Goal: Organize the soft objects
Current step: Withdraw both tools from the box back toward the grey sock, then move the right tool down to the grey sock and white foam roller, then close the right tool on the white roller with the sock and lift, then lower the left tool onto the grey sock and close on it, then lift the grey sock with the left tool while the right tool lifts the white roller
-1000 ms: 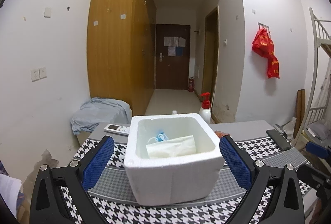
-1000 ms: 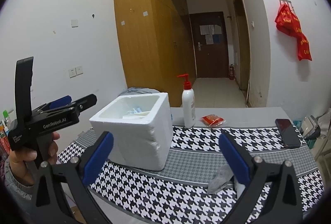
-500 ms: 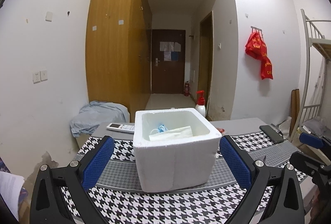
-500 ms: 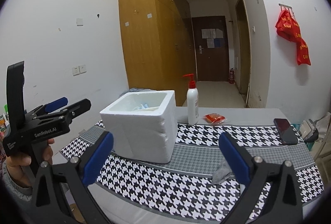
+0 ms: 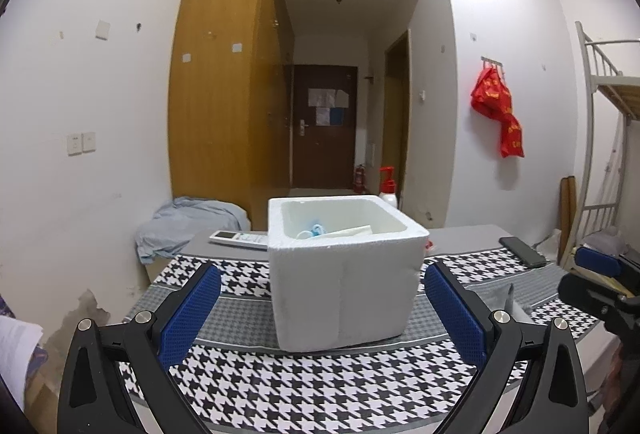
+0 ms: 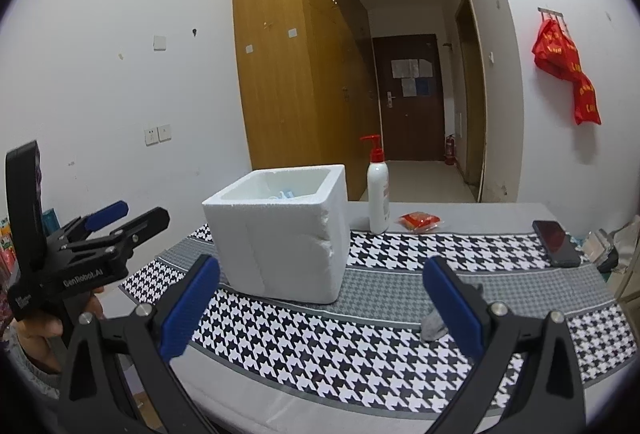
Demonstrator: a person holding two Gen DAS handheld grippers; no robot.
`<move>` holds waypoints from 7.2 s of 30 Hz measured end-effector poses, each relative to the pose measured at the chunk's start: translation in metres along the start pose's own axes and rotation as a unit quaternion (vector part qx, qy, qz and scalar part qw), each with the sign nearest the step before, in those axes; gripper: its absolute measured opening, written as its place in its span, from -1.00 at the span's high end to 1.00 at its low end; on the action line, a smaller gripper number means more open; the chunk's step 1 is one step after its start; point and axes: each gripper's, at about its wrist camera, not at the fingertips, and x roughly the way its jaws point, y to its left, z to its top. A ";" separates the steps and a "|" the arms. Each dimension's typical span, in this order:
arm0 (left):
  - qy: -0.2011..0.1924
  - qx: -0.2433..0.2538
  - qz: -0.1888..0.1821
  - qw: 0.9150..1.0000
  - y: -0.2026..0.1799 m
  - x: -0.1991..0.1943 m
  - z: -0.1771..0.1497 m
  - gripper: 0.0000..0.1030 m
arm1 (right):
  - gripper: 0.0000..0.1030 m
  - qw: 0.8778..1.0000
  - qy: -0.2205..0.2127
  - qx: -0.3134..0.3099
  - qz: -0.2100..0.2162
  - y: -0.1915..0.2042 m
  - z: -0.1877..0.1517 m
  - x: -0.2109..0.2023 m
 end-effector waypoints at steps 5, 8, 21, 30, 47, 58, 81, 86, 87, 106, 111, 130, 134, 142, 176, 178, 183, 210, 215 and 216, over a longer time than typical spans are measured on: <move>-0.004 -0.002 -0.001 1.000 -0.003 0.005 -0.010 -0.98 | -0.99 1.000 -0.007 -0.011 -0.021 -0.003 -0.008 0.002; -0.004 -0.004 -0.010 1.000 -0.005 0.010 -0.017 -0.98 | -0.99 1.000 -0.003 -0.003 -0.025 -0.010 -0.012 0.005; 0.038 0.009 -0.028 0.999 -0.015 0.033 -0.044 -0.98 | -0.99 0.999 0.020 0.016 -0.040 -0.027 -0.034 0.021; 0.046 0.019 -0.047 0.998 -0.026 0.045 -0.049 -0.98 | -0.99 0.998 0.033 0.029 -0.052 -0.040 -0.044 0.025; 0.092 0.067 -0.128 0.985 -0.090 0.063 -0.061 -0.98 | -0.99 0.989 0.039 0.070 -0.122 -0.088 -0.066 -0.006; 0.097 0.088 -0.159 0.978 -0.120 0.067 -0.060 -0.98 | -0.99 0.982 0.040 0.088 -0.162 -0.110 -0.071 -0.016; 0.119 0.108 -0.154 0.975 -0.151 0.086 -0.055 -0.98 | -0.99 0.974 0.078 0.089 -0.194 -0.147 -0.077 -0.014; 0.128 0.114 -0.159 0.972 -0.157 0.093 -0.056 -0.98 | -0.99 0.975 0.080 0.093 -0.185 -0.153 -0.078 -0.008; 0.130 0.114 -0.158 0.972 -0.159 0.095 -0.056 -0.98 | -0.99 0.975 0.083 0.095 -0.182 -0.154 -0.078 -0.006; 0.171 0.103 -0.147 0.969 -0.161 0.134 -0.062 -0.98 | -0.99 0.973 0.158 0.081 -0.145 -0.167 -0.085 0.049; 0.174 0.102 -0.147 0.968 -0.161 0.139 -0.063 -0.98 | -0.72 0.972 0.178 0.086 -0.127 -0.171 -0.087 0.059; 0.184 0.095 -0.148 0.967 -0.160 0.145 -0.065 -0.98 | 0.59 0.972 0.209 0.062 -0.091 -0.165 -0.088 0.074; 0.186 0.097 -0.148 0.966 -0.162 0.143 -0.065 -0.98 | 0.59 0.975 0.191 0.075 -0.084 -0.168 -0.082 0.062; 0.187 0.108 -0.158 0.964 -0.175 0.138 -0.065 -0.98 | 0.60 0.976 0.163 0.091 -0.116 -0.185 -0.077 0.026; 0.279 0.115 -0.221 0.927 -0.249 0.181 -0.081 -0.51 | -0.26 0.966 0.147 0.125 -0.169 -0.214 -0.095 -0.009; 0.291 0.119 -0.221 0.923 -0.250 0.185 -0.085 -0.27 | -0.32 0.968 0.144 0.122 -0.165 -0.213 -0.093 -0.008; 0.296 0.116 -0.243 0.916 -0.248 0.189 -0.086 0.25 | -0.33 0.968 0.159 0.108 -0.160 -0.209 -0.091 0.005; 0.310 0.104 -0.302 0.895 -0.232 0.188 -0.090 0.54 | 0.68 0.962 0.249 0.000 -0.109 -0.203 -0.091 0.048; 0.307 0.100 -0.298 0.898 -0.228 0.186 -0.086 0.55 | 0.73 0.965 0.237 0.038 -0.104 -0.212 -0.087 0.036; 0.305 0.100 -0.296 0.900 -0.226 0.186 -0.085 0.55 | 0.73 0.965 0.233 0.046 -0.111 -0.215 -0.087 0.032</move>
